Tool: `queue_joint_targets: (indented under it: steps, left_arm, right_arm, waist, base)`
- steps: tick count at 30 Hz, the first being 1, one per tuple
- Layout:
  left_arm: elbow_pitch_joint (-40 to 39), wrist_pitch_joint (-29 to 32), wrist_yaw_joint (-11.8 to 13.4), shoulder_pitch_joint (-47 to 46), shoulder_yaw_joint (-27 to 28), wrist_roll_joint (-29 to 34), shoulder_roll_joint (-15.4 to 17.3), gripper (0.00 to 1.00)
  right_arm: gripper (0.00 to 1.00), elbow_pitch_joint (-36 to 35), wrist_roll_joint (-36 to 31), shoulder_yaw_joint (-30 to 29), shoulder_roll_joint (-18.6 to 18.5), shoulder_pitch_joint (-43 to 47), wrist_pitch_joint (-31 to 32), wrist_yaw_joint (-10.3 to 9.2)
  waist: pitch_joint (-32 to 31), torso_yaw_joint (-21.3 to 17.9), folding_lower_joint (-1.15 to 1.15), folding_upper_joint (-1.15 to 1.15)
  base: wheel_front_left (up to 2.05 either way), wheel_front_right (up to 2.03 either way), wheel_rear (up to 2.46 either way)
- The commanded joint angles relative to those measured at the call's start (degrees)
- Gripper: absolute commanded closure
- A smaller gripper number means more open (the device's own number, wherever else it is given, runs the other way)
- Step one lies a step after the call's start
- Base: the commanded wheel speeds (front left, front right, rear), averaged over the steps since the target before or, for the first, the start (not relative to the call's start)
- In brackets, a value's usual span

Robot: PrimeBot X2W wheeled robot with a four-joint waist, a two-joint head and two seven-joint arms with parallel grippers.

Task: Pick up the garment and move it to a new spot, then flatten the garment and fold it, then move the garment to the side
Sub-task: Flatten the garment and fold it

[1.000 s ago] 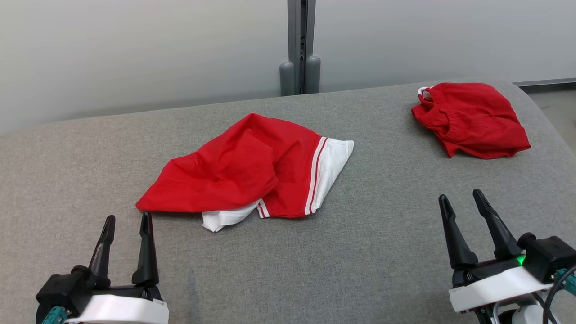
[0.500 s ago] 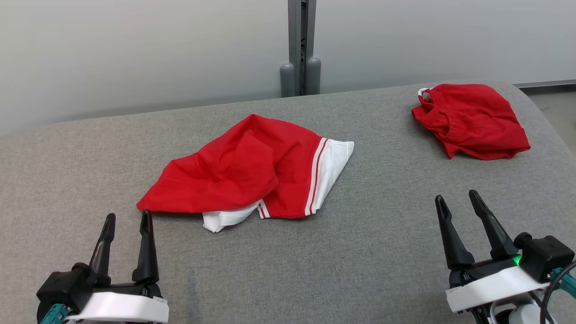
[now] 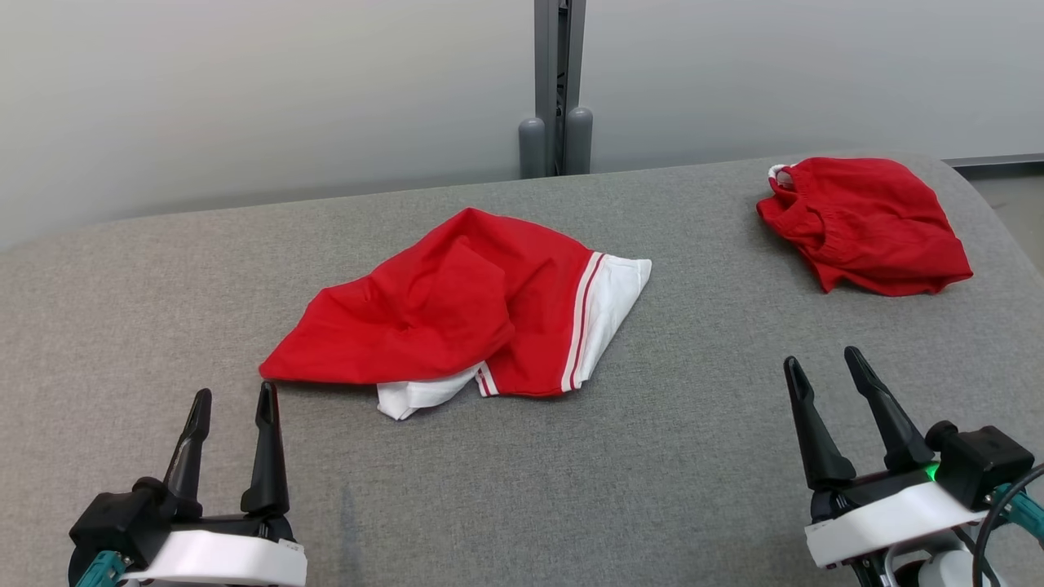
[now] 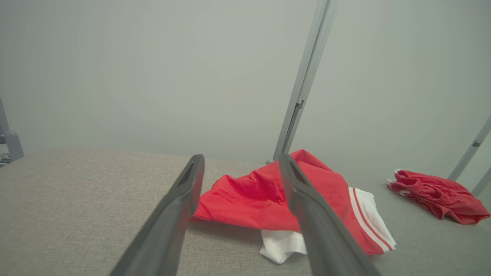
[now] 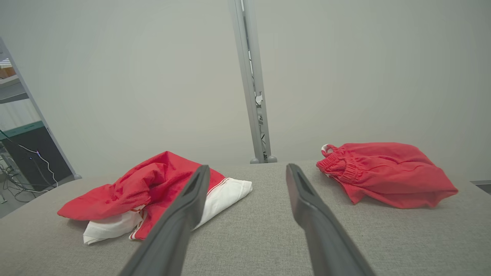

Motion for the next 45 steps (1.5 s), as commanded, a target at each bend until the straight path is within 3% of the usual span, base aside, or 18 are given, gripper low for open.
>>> queue_joint_targets:
  steps: [1,8,15,27,34,45]
  left_arm:
    - [0.14,-0.23,-0.22,-0.88,0.24,0.27,0.16,0.0]
    - [0.55,-0.23,-0.42,-1.18,0.18,0.32,0.05,0.0]
    - [1.0,-0.23,-0.69,-1.77,-0.68,0.1,0.03,0.0]
    - [2.19,-0.23,-0.91,-4.08,-2.1,-0.61,-0.02,0.0]
    - [3.11,-0.23,-0.98,-5.27,-3.47,-1.65,-0.02,0.0]
    - [4.27,-0.23,-1.03,-6.37,-4.61,-2.44,-0.02,0.0]
  right_arm:
    - [0.0,0.04,0.1,0.13,-0.4,-0.32,-0.26,0.02]
    - [0.0,1.99,0.57,2.34,-0.67,-1.28,-0.26,0.02]
    - [0.0,7.11,2.53,10.31,-1.19,-5.51,1.07,0.02]
    - [0.0,18.12,9.12,21.72,-1.87,-17.95,5.6,0.02]
    - [0.0,26.8,12.24,28.1,-4.8,-26.27,7.21,0.02]
    - [0.0,36.33,18.67,34.07,-6.27,-33.27,4.2,0.02]
  waist:
    - [-0.07,0.14,0.0,0.0]
    - [-0.27,0.51,0.0,0.0]
    - [0.3,2.29,0.0,0.0]
    - [2.53,9.77,0.0,0.0]
    - [4.0,14.58,0.0,0.0]
    - [5.79,20.18,0.0,0.0]
  base:
    - [0.0,0.0,0.0]
    - [0.0,0.0,0.0]
    - [0.0,0.0,0.0]
    - [0.0,0.0,0.0]
    - [0.0,0.0,0.0]
    - [0.0,0.0,0.0]
